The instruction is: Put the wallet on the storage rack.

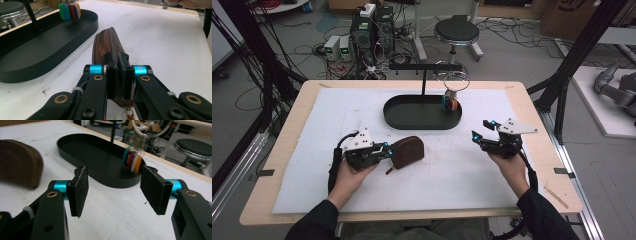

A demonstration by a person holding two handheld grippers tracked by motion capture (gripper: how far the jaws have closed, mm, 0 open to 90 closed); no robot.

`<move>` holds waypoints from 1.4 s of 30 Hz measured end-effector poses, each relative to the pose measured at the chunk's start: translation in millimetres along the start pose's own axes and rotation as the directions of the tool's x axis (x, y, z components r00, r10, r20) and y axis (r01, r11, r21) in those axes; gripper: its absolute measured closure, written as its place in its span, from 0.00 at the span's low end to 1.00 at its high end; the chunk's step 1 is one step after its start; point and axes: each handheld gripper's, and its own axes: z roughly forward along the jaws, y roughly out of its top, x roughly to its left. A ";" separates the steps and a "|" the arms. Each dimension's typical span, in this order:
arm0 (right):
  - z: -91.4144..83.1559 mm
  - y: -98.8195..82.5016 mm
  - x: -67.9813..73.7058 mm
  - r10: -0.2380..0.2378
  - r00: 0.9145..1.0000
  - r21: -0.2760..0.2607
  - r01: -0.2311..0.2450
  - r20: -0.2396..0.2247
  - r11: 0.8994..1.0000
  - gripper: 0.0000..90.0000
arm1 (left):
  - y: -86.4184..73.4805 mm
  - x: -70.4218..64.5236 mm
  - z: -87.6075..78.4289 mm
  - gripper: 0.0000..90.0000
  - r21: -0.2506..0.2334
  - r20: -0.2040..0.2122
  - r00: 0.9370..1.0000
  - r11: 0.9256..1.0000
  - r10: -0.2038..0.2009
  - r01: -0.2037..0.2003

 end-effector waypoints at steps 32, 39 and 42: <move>55.4 17.6 61.4 -0.099 0.844 0.050 0.147 -0.528 0.988 0.41 | 12.6 -21.9 2.7 0.96 -0.149 0.158 0.972 0.978 0.172 -0.149; 80.8 13.7 73.0 -0.058 0.805 0.129 0.165 -0.591 0.978 0.44 | 11.6 -24.3 1.6 0.96 -0.157 0.181 0.966 0.975 0.187 -0.159; 89.4 11.2 78.2 -0.064 0.780 0.138 0.190 -0.623 0.972 0.47 | 10.3 -22.9 0.6 0.96 -0.154 0.180 0.967 0.976 0.180 -0.153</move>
